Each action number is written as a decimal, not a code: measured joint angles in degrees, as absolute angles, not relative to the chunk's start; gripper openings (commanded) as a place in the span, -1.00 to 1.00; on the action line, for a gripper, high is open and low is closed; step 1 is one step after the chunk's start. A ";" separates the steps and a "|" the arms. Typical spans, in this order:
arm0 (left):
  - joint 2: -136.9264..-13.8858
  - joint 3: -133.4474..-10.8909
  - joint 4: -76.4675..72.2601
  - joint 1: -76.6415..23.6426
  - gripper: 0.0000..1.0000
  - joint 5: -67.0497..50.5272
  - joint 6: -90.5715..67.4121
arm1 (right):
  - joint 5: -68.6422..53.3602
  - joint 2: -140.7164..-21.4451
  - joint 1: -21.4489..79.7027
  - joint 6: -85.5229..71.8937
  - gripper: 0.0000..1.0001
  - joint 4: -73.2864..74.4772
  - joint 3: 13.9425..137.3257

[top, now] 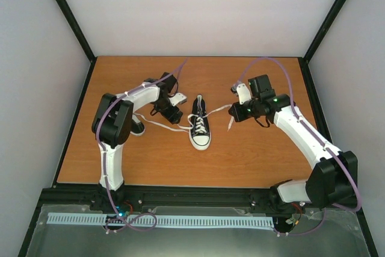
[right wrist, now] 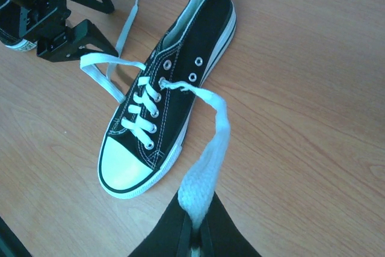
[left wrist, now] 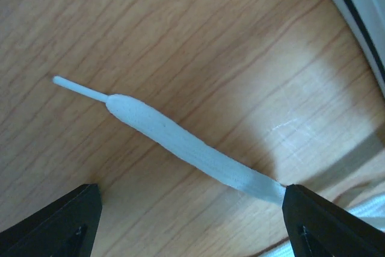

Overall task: Tie the shoes
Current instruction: Cross the shoelace with the shoelace.

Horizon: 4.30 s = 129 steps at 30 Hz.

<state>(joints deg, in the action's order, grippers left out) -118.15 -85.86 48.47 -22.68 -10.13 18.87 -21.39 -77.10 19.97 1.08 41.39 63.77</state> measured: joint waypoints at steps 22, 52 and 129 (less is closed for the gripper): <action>-116.36 -80.60 38.52 -24.95 -0.98 -0.54 15.90 | -20.18 -77.71 19.97 0.93 -0.95 41.87 62.50; -86.85 -81.03 45.41 -20.62 -0.98 -17.80 18.26 | -15.84 -77.30 45.45 53.82 0.25 47.75 70.50; -80.25 -76.42 62.92 -19.57 -0.98 -52.12 37.12 | -26.04 -95.20 39.53 -25.80 0.23 4.01 72.05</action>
